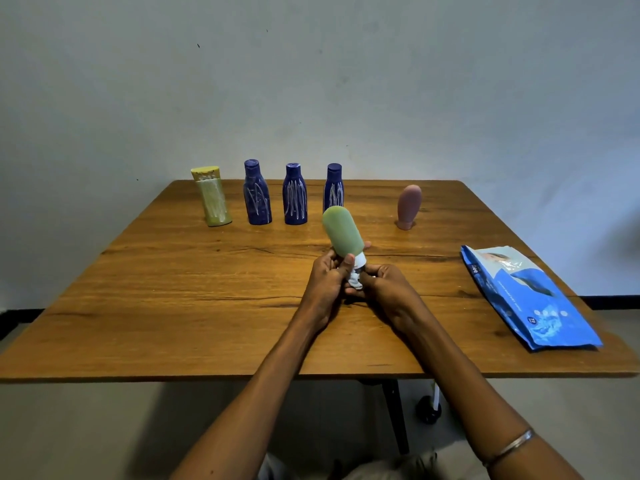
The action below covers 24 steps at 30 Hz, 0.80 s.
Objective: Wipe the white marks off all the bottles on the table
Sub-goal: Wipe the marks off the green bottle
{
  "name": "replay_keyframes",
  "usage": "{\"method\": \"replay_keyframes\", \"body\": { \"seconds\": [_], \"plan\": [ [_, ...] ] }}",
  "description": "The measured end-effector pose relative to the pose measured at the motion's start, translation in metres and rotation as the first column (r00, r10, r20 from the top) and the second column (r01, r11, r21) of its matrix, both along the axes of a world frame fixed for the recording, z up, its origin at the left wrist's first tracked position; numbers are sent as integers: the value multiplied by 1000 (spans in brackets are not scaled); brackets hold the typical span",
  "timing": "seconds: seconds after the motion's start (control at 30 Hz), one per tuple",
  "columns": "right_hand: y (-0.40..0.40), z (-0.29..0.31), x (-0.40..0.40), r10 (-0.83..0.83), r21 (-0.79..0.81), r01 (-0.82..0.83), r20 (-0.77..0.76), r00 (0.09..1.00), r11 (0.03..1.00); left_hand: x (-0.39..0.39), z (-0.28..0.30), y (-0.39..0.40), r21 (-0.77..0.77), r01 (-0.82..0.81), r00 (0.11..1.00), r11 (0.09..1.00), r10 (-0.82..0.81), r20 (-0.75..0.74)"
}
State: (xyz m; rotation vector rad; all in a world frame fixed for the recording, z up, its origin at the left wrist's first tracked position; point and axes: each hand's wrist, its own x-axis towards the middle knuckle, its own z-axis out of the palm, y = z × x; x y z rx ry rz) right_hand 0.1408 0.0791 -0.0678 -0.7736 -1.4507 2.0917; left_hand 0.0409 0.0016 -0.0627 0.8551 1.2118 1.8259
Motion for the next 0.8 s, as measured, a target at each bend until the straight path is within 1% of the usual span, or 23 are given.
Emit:
{"method": "replay_keyframes", "body": {
  "seconds": [0.13, 0.27, 0.33, 0.47, 0.53, 0.6, 0.7, 0.8],
  "plan": [
    [2, -2, 4, -61, -44, 60, -16, 998, 997, 1, 0, 1, -3, -87, 996, 996, 87, -33],
    [6, -2, 10, -116, -77, 110, -77, 990, 991, -1, -4, 1, -48, -175, 985, 983, 175, -12],
    [6, -2, 11, -141, -86, 132, -107, 984, 988, -1, -6, 3, -72, -217, 975, 973, 214, -54],
    [8, -4, 8, -254, -100, 240, -164, 953, 966, -6, -11, 11, -104, -277, 958, 955, 267, -106],
    [14, -5, 8, -291, -69, 284, -165, 942, 956, -10, -12, 13, -136, -284, 958, 949, 275, -81],
    [22, -7, 9, -298, -1, 301, -145, 944, 954, -14, -12, 15, -157, -270, 962, 950, 262, -70],
    [33, -12, 10, -317, 102, 329, -113, 942, 939, -18, -12, 26, -180, -298, 949, 938, 271, -159],
    [41, -11, 11, -346, 159, 356, -86, 934, 921, -21, -9, 43, -188, -376, 883, 907, 290, -369]
  ]
}}
